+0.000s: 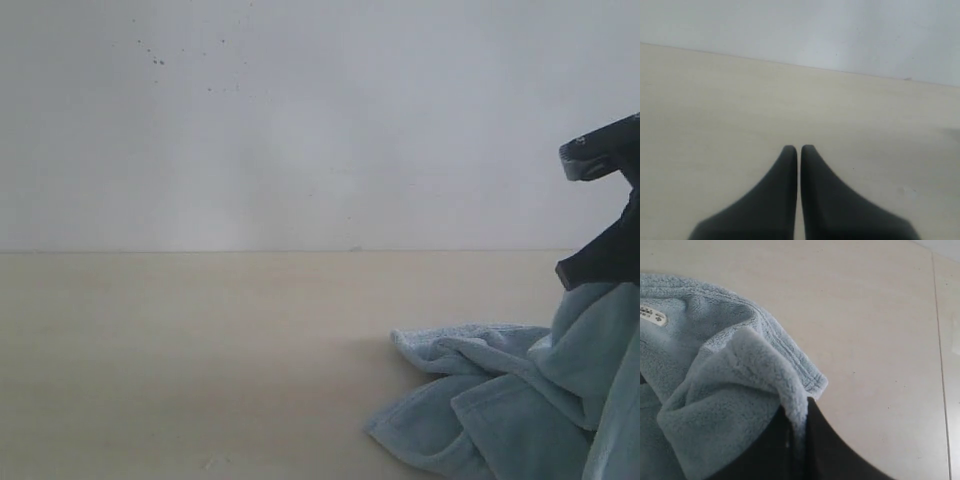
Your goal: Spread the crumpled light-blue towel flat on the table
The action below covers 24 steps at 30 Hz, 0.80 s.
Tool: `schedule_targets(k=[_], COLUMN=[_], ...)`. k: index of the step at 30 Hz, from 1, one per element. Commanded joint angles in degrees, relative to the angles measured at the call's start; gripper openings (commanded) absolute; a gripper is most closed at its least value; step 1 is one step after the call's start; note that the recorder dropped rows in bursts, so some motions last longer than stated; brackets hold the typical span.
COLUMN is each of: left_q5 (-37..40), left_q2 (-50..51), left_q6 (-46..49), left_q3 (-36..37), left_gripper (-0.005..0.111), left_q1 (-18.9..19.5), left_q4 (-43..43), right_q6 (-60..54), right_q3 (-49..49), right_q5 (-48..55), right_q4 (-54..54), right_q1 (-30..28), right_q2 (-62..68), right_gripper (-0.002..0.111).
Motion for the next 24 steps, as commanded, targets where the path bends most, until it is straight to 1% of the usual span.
schedule_targets(k=[1,5,10,20,24], left_q5=[-0.01,-0.01,-0.01,-0.01,-0.01], left_q2=[-0.1,-0.1,-0.1,-0.1,-0.1], left_q6=[0.26,0.26,0.26,0.26,0.26], left_q3=[0.16,0.16,0.16,0.16,0.16], left_gripper=[0.004,0.004,0.004,0.004,0.004], left_q1=[-0.48,-0.48,-0.48,-0.48,-0.48], left_q4=[0.09,0.09,0.09,0.09,0.09], right_q6=[0.44,0.81,1.32,1.48,6.19], right_q3=[1.55,1.89,1.89,1.89,1.89], right_q5=[-4.17,-2.68,-5.28,-5.74,-5.58], right_q4=[-2.59,-4.55,-4.68,-5.16,-6.86], right_q1=[-0.46,-0.46,-0.46,-0.46,-2.15], right_q2=[1.07,1.07,1.07,3.59,5.32], right_gripper=[0.0,0.0,0.0,0.0,0.0])
